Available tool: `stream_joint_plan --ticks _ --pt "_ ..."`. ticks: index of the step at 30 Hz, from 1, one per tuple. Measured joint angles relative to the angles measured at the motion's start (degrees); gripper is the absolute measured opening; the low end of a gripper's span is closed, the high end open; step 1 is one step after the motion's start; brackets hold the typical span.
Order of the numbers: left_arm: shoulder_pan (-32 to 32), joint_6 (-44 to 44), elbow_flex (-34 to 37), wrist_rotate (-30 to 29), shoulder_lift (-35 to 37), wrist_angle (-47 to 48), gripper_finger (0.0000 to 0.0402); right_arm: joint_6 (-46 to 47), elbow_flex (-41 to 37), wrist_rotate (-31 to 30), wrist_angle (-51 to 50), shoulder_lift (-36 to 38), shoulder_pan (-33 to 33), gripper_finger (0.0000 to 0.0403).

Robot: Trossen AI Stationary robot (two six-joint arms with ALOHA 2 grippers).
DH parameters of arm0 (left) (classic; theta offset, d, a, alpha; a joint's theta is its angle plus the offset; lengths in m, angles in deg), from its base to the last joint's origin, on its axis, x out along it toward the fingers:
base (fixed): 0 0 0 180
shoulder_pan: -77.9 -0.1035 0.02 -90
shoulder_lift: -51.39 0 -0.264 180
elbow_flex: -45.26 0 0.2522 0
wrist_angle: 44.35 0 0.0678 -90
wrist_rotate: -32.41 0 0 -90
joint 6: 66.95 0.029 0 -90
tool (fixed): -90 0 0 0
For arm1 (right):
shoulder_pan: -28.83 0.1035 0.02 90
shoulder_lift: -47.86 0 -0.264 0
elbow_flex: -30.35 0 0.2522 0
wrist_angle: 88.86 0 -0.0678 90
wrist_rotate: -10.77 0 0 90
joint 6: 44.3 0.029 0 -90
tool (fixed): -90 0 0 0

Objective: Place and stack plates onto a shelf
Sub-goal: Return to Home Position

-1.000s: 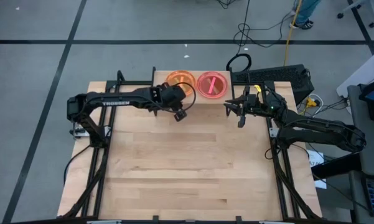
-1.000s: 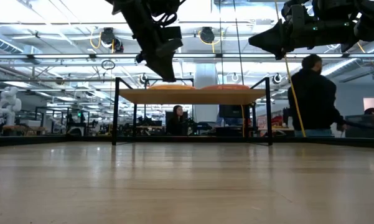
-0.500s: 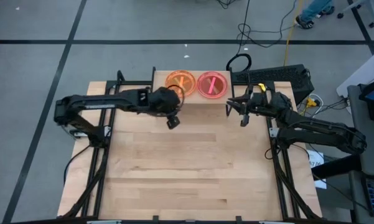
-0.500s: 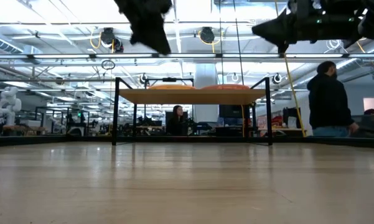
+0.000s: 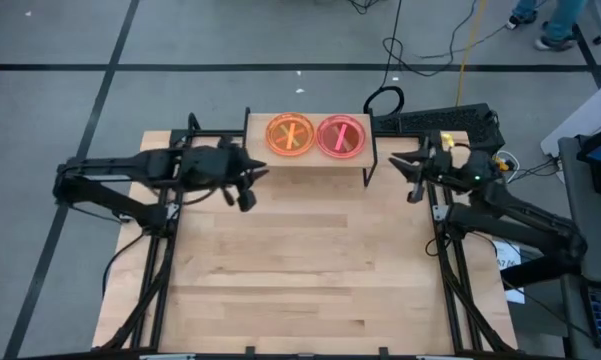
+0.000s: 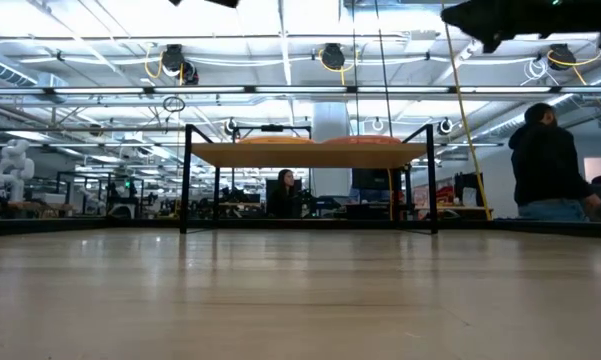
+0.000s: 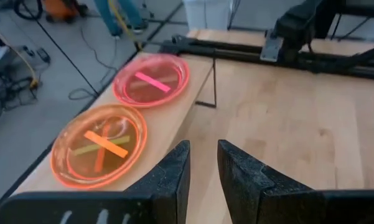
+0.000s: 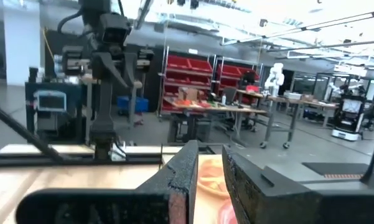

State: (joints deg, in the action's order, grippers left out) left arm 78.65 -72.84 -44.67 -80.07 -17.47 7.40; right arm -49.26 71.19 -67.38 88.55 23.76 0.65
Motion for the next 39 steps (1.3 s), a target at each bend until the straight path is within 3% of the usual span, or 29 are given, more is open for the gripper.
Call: stream_joint_plan --ticks 4,16,25,32,39 --pt "1.73 0.06 5.86 -0.66 5.88 -5.6 0.0088 -0.29 3.08 0.05 -7.99 4.01 -0.53 0.0061" --pt "7.06 0.2 32.72 -0.73 26.83 -27.98 0.0088 -0.15 2.9 0.13 -22.22 12.61 -0.62 0.0053" --pt "10.43 3.28 48.63 -0.73 39.49 -42.47 0.0087 2.22 -6.81 -2.87 -18.33 24.12 -0.62 0.002" --pt "12.04 3.38 58.2 -0.7 46.86 -48.71 0.0087 3.82 -12.54 -1.33 -14.47 24.07 -0.6 0.0013" --pt "12.15 2.42 66.15 -1.19 52.12 -53.2 0.0087 5.37 -21.15 -0.01 -3.87 24.03 -0.6 0.0013"
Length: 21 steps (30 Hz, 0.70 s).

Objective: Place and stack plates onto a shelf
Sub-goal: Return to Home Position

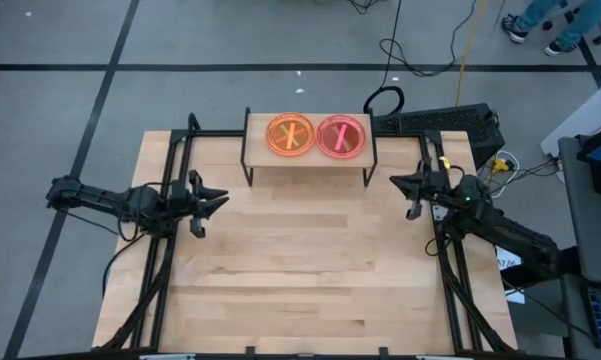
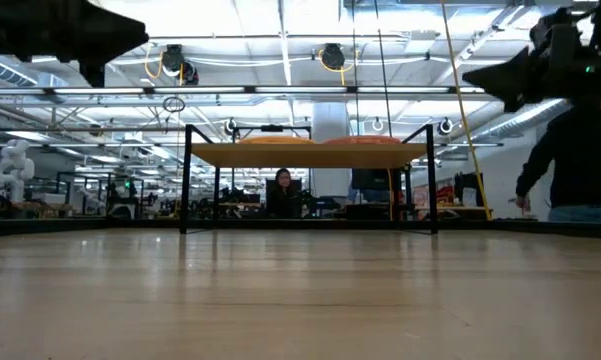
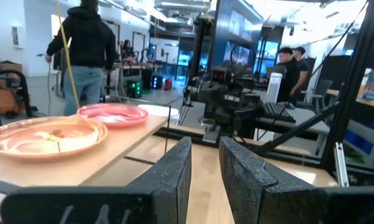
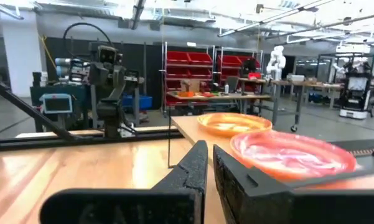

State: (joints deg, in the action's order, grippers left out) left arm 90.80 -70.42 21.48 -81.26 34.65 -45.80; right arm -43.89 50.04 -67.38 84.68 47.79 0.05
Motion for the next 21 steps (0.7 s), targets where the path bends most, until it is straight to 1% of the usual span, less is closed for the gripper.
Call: stream_joint_plan --ticks 3,4,7,11,14,17,21 --pt "0.0 0.04 3.73 0.05 1.31 -3.04 0.0087 1.57 -4.35 0.01 3.93 -0.04 -0.02 0.0013" --pt "0.01 -0.01 5.03 0.08 1.51 -4.61 0.0087 2.4 -4.73 -0.16 5.65 -0.03 -0.02 0.0013" --pt "-0.02 0.03 9.38 0.81 1.95 -10.03 0.0087 3.18 -4.83 -1.13 3.0 -0.43 0.01 0.0013" --pt "0.05 0.09 9.46 1.94 1.73 -9.09 0.0088 2.18 -4.87 -1.3 2.47 -0.46 0.01 0.0013" --pt "0.1 0.53 9.46 5.7 1.72 -8.9 0.0088 1.75 -4.94 -1.24 0.2 -0.63 0.01 0.0013" --pt "0.11 1.56 9.46 8.1 1.69 -8.89 0.0088 1.75 -4.98 -1.39 -2.23 -0.71 -0.02 0.0013" --pt "0.11 2.3 9.46 8.44 1.69 -8.88 0.0088 2.22 -5.02 -1.36 -3.59 -0.72 0.01 0.0013"
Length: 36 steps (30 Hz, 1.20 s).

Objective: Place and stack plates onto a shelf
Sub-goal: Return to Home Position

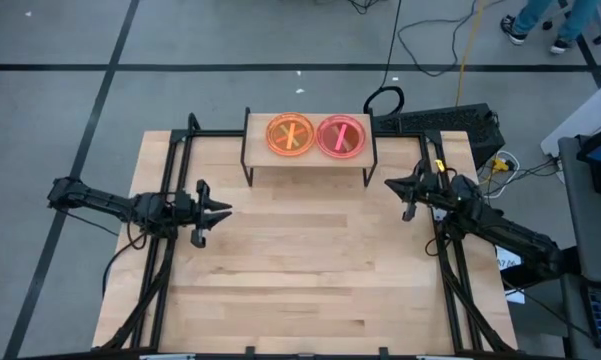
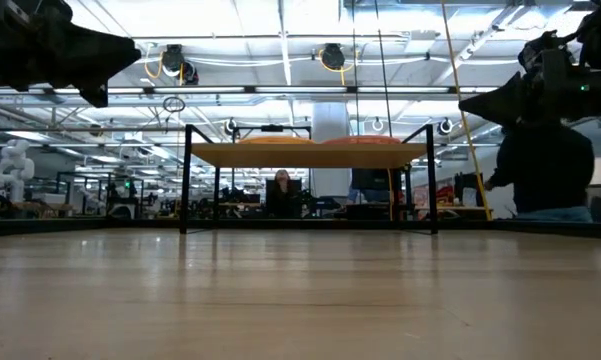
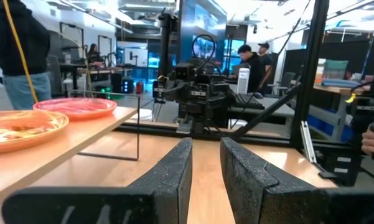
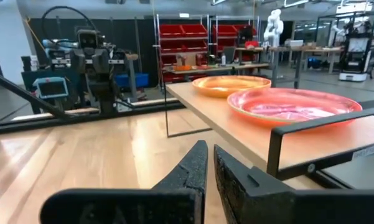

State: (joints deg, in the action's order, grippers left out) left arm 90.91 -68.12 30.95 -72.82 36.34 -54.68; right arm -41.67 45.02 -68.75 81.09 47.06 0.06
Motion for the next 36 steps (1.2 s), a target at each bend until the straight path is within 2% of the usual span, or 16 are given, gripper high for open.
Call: stream_joint_plan --ticks 36 --pt "0.0 -0.58 0.0 -0.24 -0.04 0.31 0.0088 -0.74 -0.11 0.04 -0.07 0.05 -0.02 0.0013"
